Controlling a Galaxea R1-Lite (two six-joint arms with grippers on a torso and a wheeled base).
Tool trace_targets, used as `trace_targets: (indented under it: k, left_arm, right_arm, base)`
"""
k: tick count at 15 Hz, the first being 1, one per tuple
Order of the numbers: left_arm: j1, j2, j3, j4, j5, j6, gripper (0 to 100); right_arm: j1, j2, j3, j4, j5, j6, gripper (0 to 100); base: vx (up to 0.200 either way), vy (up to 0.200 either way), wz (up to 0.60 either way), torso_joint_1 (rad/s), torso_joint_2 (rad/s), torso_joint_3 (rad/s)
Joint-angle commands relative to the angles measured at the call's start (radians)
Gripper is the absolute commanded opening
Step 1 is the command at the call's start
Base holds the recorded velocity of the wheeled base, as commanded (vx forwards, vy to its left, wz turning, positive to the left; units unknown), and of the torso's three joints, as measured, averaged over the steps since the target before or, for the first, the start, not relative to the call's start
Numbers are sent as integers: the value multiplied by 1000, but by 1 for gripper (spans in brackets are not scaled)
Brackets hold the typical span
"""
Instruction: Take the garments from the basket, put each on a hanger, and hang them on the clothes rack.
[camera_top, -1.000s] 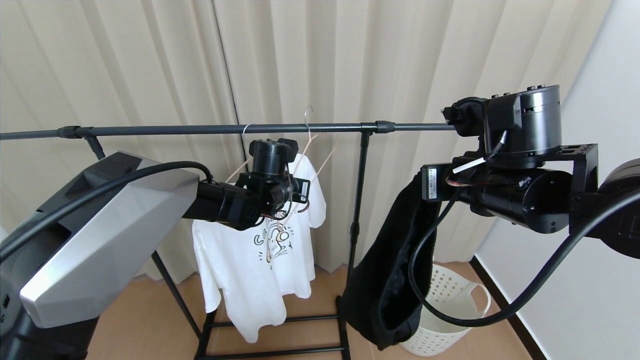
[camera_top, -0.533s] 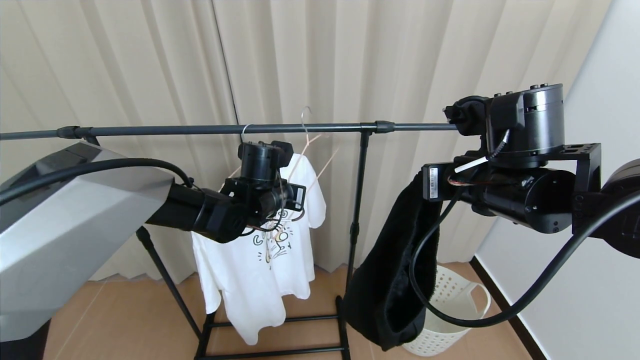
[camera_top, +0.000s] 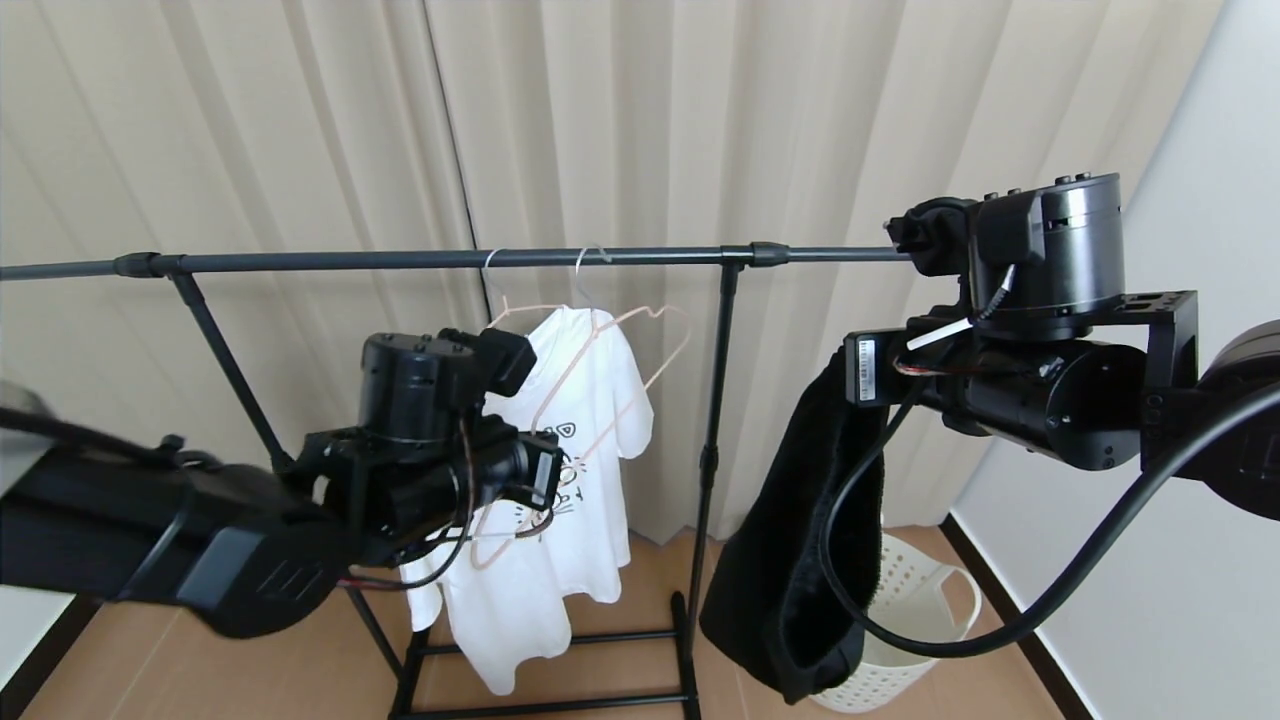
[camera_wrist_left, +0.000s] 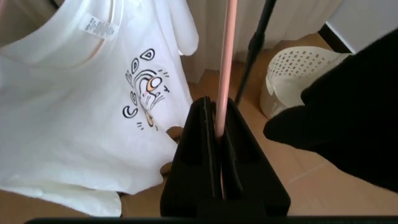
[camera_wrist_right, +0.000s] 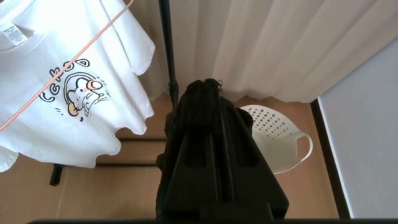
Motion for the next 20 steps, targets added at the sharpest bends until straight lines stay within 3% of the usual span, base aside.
trace_targets:
  k: [1, 4, 6, 9, 10, 12, 20]
  left_arm:
    - [-17, -208, 232, -82, -65, 39, 0]
    - [-39, -268, 393, -254, -88, 41, 0]
    - [-80, -297, 467, -304, -111, 41, 0]
    - [-143, -329, 508, -304, -137, 41, 0]
    - [-158, -338, 533, -304, -198, 41, 0]
    - [-183, -334, 539, -304, -215, 44, 0]
    - [-218, -283, 511, -306, -216, 38, 0]
  right_arm:
    - [0, 5, 0, 0, -4, -2, 0]
    - [0, 12, -1, 0, -49, -12, 0]
    - [-11, 28, -6, -2, -61, -14, 0]
    - [-37, 58, -26, -2, -88, -14, 0]
    - [-68, 85, -50, -2, -102, -14, 0]
    - [-94, 114, -73, -3, -133, -12, 0]
    - [-111, 147, -80, -53, -147, -14, 0]
  base:
    - [0, 0, 0, 0, 0, 0]
    - [0, 0, 0, 0, 0, 0]
    - [0, 0, 0, 0, 0, 0]
    - [0, 0, 0, 0, 0, 0]
    - [0, 0, 0, 0, 0, 0]
    - [0, 0, 0, 0, 0, 0]
    - [0, 0, 0, 0, 0, 0]
